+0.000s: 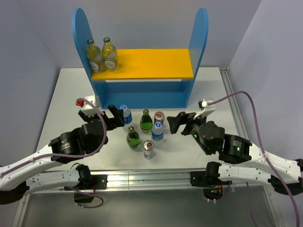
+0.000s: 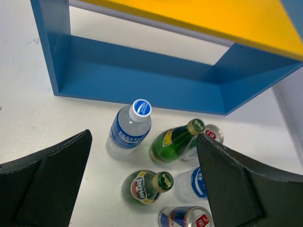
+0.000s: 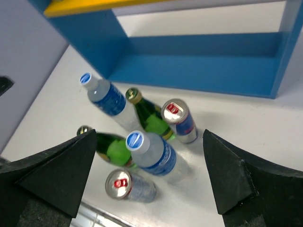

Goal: Place and organize the beverage onto the shelf

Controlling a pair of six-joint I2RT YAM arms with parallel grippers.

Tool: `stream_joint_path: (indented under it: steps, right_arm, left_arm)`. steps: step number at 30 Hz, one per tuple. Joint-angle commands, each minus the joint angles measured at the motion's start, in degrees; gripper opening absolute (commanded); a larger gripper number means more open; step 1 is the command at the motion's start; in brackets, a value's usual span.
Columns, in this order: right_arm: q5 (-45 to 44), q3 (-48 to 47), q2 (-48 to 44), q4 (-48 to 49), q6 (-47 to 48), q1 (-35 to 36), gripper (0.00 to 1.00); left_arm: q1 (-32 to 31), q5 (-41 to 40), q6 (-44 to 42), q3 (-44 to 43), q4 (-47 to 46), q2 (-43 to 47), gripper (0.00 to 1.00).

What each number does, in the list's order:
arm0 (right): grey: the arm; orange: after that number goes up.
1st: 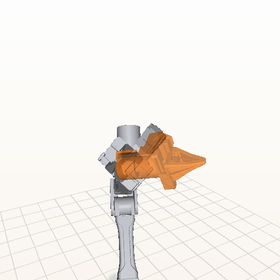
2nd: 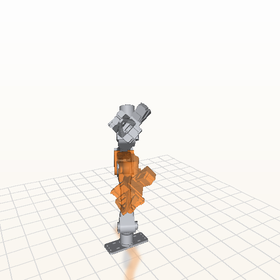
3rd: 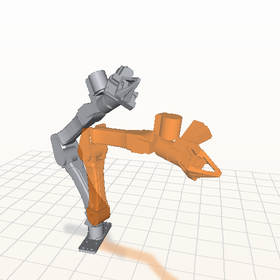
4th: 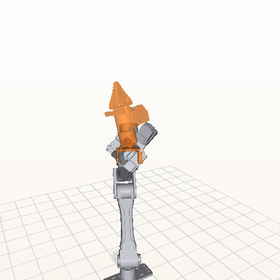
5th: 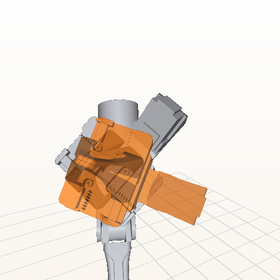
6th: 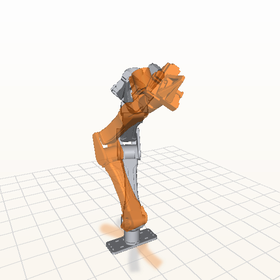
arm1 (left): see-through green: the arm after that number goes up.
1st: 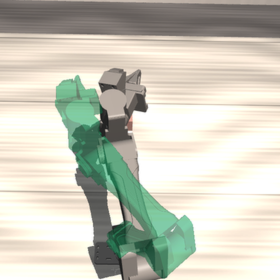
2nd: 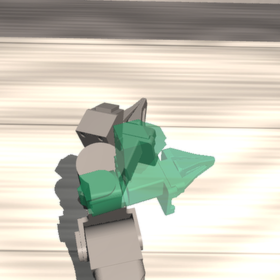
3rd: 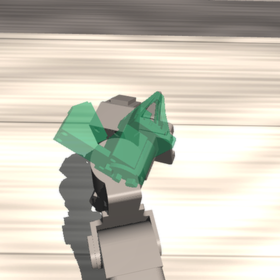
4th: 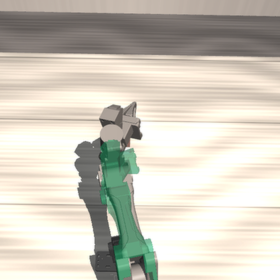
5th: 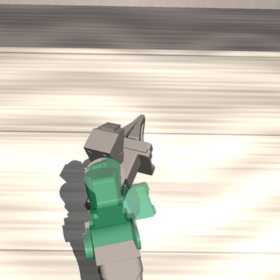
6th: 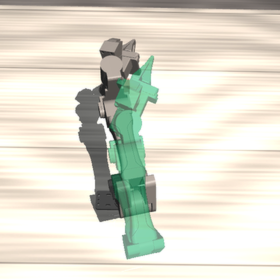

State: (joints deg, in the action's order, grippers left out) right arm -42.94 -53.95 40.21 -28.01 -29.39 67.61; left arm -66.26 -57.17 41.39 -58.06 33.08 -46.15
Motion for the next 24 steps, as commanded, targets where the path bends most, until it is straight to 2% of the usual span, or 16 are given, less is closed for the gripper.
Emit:
stream_joint_path:
  steps: [1, 5, 9, 11, 16, 17, 19, 20, 22, 24]
  right_arm:
    - [-10.2, 3.3, -0.5, -1.8, -3.6, 6.5, 1.0]
    - [-17.2, 10.4, -3.6, -4.9, -14.2, 18.2, 1.0]
    - [-20.5, 17.3, -3.7, -7.5, -28.9, 30.3, 1.0]
    - [-21.9, 18.0, -1.1, -9.2, -33.6, 33.8, 1.0]
    - [-26.3, 13.6, 14.4, -17.9, -49.3, 42.7, 1.0]
    - [-25.8, 13.1, 18.4, -17.2, -49.8, 43.6, 1.0]
    - [-24.2, 14.0, 20.8, -9.7, -45.7, 43.7, 1.0]
    - [-23.3, 14.9, 21.6, -5.5, -39.7, 43.5, 1.0]
    - [-19.8, 18.3, 21.6, 7.1, -34.5, 42.4, 1.0]
    - [-18.2, 21.0, 21.6, 12.8, -30.4, 40.3, 1.0]
  left_arm:
    - [-2.8, -5.6, 2.1, 0.3, 2.9, -1.5, 0.99]
    - [-3.0, -2.5, -1.6, 5.9, -3.5, 2.8, 0.99]
    - [-3.0, -2.9, -1.9, 9.4, -4.3, 6.8, 0.99]
    - [-3.0, -3.5, -1.2, 9.9, -2.6, 6.9, 0.99]
    - [-3.0, -4.2, 0.8, 9.1, 0.4, 6.5, 0.99]
    - [-3.0, -3.9, 0.5, 9.1, -0.2, 6.5, 0.99]
    - [-3.0, -3.8, 0.1, 9.6, -0.6, 6.9, 0.99]
    - [-3.0, -4.0, 0.0, 9.9, -1.2, 7.0, 0.99]
    - [-3.0, -3.7, -0.3, 10.6, -1.8, 7.5, 0.99]
    - [-3.0, -3.7, -0.4, 11.0, -2.1, 7.9, 0.99]
